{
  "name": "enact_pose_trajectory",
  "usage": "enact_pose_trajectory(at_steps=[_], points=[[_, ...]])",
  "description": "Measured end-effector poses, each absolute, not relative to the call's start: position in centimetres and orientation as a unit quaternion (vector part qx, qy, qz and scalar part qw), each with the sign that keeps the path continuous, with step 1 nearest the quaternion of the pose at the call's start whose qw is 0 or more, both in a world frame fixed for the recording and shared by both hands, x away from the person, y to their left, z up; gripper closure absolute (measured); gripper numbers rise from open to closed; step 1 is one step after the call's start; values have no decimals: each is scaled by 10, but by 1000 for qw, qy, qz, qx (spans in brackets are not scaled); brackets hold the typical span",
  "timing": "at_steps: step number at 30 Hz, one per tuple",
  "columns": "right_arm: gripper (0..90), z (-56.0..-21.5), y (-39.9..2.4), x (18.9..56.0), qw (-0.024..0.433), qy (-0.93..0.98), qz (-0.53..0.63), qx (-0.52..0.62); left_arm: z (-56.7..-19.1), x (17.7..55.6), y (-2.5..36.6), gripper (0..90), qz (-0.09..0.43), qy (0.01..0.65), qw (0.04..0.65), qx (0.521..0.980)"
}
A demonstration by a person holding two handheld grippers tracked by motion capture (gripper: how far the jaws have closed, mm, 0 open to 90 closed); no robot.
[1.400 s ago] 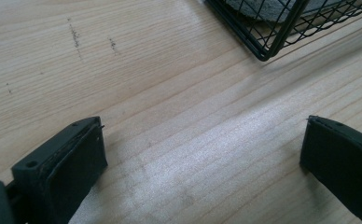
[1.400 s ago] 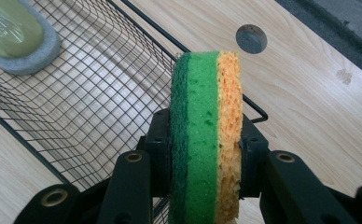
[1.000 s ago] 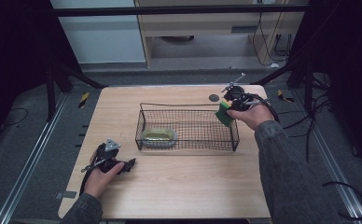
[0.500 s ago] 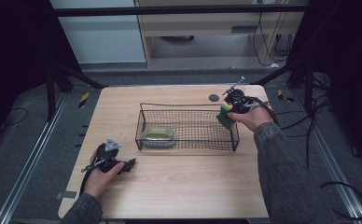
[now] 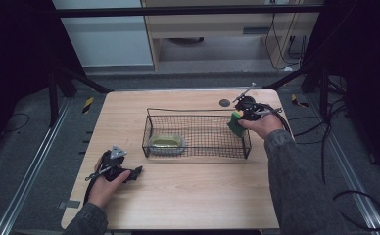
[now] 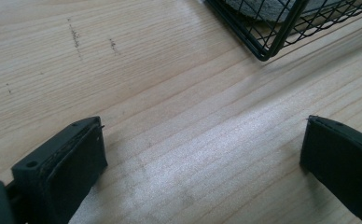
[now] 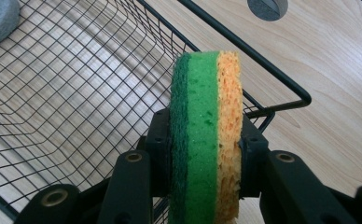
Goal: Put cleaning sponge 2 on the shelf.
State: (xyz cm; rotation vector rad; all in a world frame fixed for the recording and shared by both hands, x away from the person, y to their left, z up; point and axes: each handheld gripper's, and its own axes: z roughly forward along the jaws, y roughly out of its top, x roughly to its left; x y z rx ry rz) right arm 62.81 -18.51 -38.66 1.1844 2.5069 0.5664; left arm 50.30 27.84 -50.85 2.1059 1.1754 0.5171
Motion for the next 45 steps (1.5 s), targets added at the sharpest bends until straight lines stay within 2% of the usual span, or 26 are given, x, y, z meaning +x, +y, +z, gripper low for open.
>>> enact_pose_trajectory(at_steps=[19,31,45], points=[[650,-387,-185,626,146,873,212,414,-509,503,278,0,197,451,332,805],[649,-406,-185,630,149,875,196,417,-509,503,278,0,197,451,332,805],[637,-410,-178,628,154,879,188,411,-509,503,278,0,197,451,332,805]])
